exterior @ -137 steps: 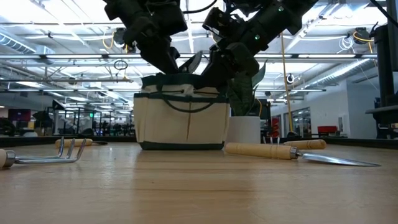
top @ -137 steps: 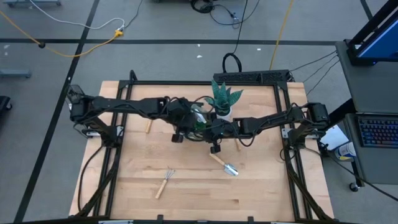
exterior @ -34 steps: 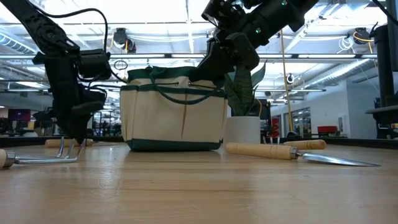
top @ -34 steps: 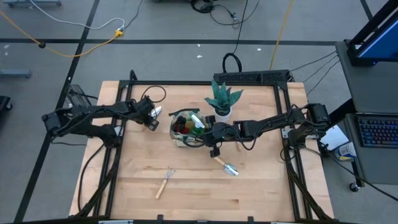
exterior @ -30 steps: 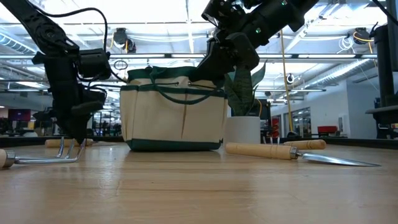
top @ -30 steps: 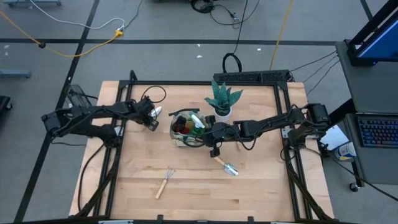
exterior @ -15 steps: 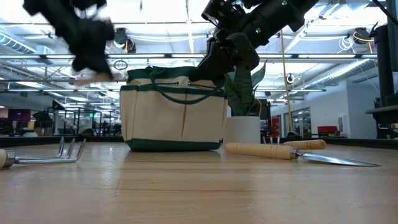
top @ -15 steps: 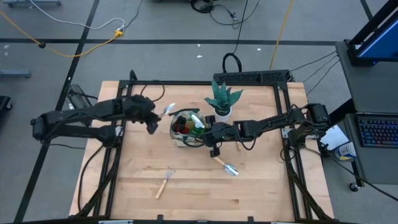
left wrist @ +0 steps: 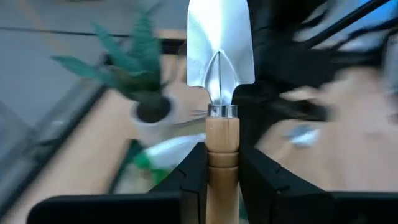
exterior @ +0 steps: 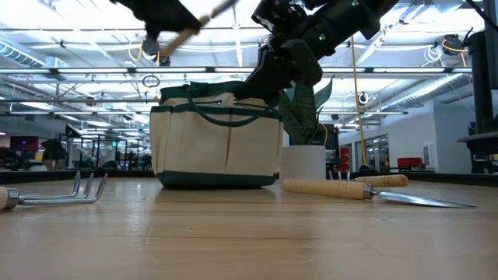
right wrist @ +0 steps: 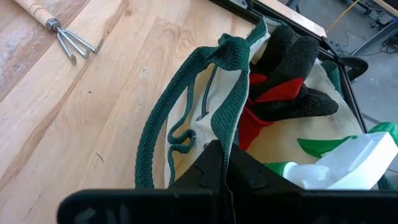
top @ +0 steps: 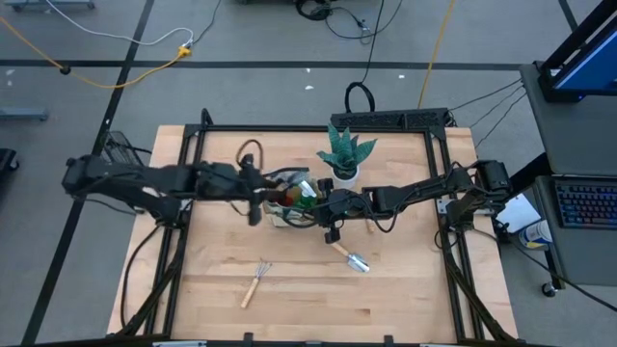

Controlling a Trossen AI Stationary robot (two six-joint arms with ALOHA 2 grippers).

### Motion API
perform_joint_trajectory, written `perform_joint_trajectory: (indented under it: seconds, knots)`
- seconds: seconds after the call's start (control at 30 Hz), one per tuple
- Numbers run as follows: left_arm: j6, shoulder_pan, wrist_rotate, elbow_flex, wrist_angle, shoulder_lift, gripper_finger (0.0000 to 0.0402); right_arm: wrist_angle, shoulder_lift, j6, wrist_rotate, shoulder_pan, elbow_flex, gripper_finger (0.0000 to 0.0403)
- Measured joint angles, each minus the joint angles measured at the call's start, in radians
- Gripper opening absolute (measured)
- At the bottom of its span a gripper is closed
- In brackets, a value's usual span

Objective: Pick & Place Garden tools in Gardening bag
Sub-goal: Put the top brown trowel into the white gardening bag

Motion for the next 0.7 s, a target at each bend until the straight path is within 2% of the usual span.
perform_joint_trajectory:
  seconds: [0.13, 0.33, 0.57, 0.7]
  knots:
    - [0.081, -0.004, -0.159, 0.000, 0.096, 0.115, 0.0064, -0.001, 0.000, 0.001, 0.000, 0.000, 0.000, 0.0000]
    - [0.072, -0.016, -0.113, 0.001, 0.282, 0.242, 0.0064, -0.002, 0.000, 0.002, 0.000, 0.000, 0.000, 0.0000]
    - [0.045, -0.046, -0.210, 0.001, 0.229, 0.346, 0.0064, -0.008, 0.000, 0.007, 0.000, 0.000, 0.000, 0.0000]
    - [0.013, -0.056, -0.279, 0.000, 0.098, 0.356, 0.0064, -0.011, 0.000, 0.006, 0.001, 0.000, 0.000, 0.0000]
